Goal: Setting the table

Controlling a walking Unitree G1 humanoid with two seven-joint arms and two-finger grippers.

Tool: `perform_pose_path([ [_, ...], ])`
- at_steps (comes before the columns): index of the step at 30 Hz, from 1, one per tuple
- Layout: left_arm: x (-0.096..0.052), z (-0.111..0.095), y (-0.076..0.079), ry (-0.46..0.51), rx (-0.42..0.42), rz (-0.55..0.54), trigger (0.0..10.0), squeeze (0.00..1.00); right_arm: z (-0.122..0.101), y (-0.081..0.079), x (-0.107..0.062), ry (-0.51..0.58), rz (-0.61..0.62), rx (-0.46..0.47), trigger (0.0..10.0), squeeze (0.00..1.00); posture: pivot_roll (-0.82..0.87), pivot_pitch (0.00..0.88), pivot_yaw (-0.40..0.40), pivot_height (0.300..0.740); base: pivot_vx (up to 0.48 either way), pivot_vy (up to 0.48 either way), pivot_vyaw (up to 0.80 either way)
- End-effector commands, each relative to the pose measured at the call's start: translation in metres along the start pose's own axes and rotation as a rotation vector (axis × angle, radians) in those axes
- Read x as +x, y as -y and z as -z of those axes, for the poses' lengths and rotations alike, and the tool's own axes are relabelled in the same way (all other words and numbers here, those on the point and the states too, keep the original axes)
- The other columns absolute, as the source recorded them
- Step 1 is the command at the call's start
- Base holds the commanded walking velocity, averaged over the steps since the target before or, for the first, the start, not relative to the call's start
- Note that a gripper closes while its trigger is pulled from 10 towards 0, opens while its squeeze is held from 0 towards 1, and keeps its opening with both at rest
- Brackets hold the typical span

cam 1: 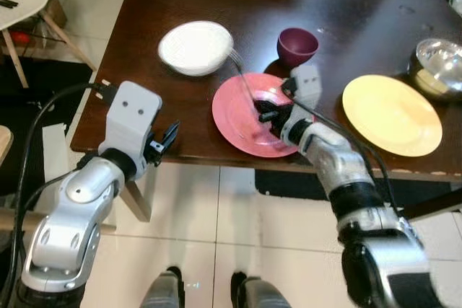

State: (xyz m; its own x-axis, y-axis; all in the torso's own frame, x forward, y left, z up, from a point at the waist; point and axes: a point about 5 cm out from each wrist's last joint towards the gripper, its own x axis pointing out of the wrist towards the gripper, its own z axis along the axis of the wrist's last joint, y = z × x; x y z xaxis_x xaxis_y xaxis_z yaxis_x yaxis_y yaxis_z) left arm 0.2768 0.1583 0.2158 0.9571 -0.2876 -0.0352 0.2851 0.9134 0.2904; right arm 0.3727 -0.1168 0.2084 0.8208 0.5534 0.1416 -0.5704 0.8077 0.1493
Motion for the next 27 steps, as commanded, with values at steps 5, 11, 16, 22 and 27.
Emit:
perform_pose_path([
  [5, 0.003, 0.005, 0.005, -0.005, -0.009, 0.018, 10.0, 0.00, 0.000, -0.012, -0.025, 0.062, 0.014, 0.021, 10.0, 0.00, 0.07, 0.132, 0.019, 0.740, 0.000, 0.000, 0.00],
  [11, 0.012, 0.005, 0.009, 0.009, -0.018, 0.045, 10.0, 0.00, 0.019, -0.022, -0.067, 0.012, 0.073, -0.016, 10.0, 0.00, 0.02, 0.118, 0.039, 0.740, 0.000, 0.000, 0.00],
  [16, 0.016, 0.004, 0.011, 0.020, -0.018, 0.054, 10.0, 0.00, 0.033, -0.003, -0.069, -0.120, 0.115, -0.183, 10.0, 0.69, 0.03, 0.105, 0.039, 0.740, 0.000, 0.000, 0.00],
  [22, 0.015, 0.003, 0.008, 0.025, -0.014, 0.042, 10.0, 0.00, 0.033, 0.011, -0.059, -0.162, 0.036, -0.281, 10.0, 1.00, 0.04, 0.104, 0.035, 0.740, 0.000, 0.000, 0.00],
  [27, 0.010, 0.003, 0.003, 0.019, -0.001, 0.031, 10.0, 0.00, 0.030, 0.014, -0.035, -0.191, -0.116, -0.303, 10.0, 1.00, 0.09, 0.123, 0.036, 0.740, 0.000, 0.000, 0.00],
])
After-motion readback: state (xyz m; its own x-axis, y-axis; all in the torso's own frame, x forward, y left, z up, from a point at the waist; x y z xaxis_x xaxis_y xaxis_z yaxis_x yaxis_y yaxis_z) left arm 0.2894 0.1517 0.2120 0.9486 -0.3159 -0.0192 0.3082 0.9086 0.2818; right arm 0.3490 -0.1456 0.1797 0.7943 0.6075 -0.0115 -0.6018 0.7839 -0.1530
